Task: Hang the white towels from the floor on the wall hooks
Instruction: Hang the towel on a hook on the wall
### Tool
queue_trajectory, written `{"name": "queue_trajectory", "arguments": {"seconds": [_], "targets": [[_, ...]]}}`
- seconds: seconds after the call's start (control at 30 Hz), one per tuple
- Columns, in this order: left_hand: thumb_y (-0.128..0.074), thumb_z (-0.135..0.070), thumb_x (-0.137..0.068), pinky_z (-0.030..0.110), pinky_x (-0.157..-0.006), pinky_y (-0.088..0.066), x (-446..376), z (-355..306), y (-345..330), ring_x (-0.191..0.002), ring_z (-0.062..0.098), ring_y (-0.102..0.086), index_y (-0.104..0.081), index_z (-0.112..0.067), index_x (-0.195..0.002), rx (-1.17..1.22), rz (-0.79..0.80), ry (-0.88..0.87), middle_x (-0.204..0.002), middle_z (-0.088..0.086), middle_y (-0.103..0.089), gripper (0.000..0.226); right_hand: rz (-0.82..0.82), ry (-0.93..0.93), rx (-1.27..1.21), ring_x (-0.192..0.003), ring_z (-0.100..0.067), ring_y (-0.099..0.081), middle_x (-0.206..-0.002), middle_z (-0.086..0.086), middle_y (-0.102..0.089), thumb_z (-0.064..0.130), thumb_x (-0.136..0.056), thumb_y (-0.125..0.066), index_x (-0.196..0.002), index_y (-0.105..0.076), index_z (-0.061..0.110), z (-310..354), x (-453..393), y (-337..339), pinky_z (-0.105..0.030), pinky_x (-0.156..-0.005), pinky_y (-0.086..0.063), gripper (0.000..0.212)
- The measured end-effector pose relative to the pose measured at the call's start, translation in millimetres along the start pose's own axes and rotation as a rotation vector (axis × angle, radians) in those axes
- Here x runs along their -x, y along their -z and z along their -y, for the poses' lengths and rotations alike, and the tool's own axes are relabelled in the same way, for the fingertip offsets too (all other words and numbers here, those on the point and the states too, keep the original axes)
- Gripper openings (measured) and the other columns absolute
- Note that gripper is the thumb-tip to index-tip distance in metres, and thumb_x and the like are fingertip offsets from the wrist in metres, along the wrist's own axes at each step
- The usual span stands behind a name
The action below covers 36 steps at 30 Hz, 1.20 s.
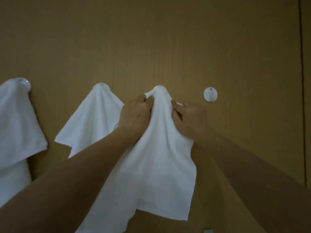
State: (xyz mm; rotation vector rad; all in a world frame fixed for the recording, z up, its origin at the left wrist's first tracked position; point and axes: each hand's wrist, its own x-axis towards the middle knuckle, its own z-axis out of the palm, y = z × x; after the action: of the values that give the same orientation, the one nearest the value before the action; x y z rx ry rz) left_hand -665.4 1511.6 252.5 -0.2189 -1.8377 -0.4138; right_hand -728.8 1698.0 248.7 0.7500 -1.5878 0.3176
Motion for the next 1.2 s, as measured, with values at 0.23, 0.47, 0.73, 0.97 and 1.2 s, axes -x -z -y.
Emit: {"name": "queue_trajectory", "arguments": {"seconds": [0.23,0.47,0.73,0.97,1.2], "targets": [[-0.060,-0.025,-0.094,0.022,-0.065,-0.048,29,-25,-16,-0.067,0.004,-0.062,-0.061,-0.023,-0.067,0.487,-0.015,0.324,-0.068,-0.005,-0.065,0.027,0.097,-0.365,-0.601,-0.049,-0.008,-0.038,-0.051,0.006,-0.047,0.026,-0.097,-0.053,-0.062,-0.058,0.015,36,16,-12,-0.027,-0.049,-0.028,0.037],[-0.047,-0.038,-0.097,0.030,-0.100,-0.041,50,-58,-17,-0.116,0.031,-0.050,-0.069,-0.018,-0.097,0.060,0.159,0.421,-0.118,0.009,-0.059,0.029,0.421,-0.434,-0.691,-0.070,-0.011,-0.060,-0.073,0.012,-0.061,0.045,-0.091,-0.054,-0.075,-0.059,0.035,37,20,-1,-0.024,-0.062,-0.044,0.019],[-0.040,-0.025,-0.101,0.036,-0.096,-0.045,22,-80,11,-0.112,0.018,-0.057,-0.057,-0.017,-0.129,0.344,0.066,0.446,-0.124,0.003,-0.061,0.034,0.515,-0.266,-0.380,-0.103,-0.020,-0.041,-0.106,0.003,-0.045,0.054,-0.090,-0.041,-0.081,-0.063,0.026,30,-2,19,-0.038,-0.088,-0.038,0.037],[-0.037,-0.025,-0.100,0.028,-0.104,-0.027,-8,-69,8,-0.139,0.026,-0.036,-0.028,-0.030,-0.152,0.098,0.185,0.364,-0.155,0.006,-0.035,0.053,0.409,-0.453,-0.526,-0.064,-0.017,-0.063,-0.069,0.002,-0.066,0.028,-0.094,-0.050,-0.072,-0.068,0.018,37,-16,16,-0.033,-0.058,-0.050,0.030],[-0.040,-0.017,-0.097,0.036,-0.102,-0.042,-23,-52,8,-0.125,0.027,-0.052,-0.042,-0.025,-0.144,-0.009,0.126,0.193,-0.139,0.009,-0.054,0.048,0.301,-0.500,-0.436,-0.055,-0.013,-0.051,-0.061,0.002,-0.055,0.025,-0.093,-0.053,-0.064,-0.051,0.018,33,-20,8,-0.026,-0.046,-0.030,0.030]]}}
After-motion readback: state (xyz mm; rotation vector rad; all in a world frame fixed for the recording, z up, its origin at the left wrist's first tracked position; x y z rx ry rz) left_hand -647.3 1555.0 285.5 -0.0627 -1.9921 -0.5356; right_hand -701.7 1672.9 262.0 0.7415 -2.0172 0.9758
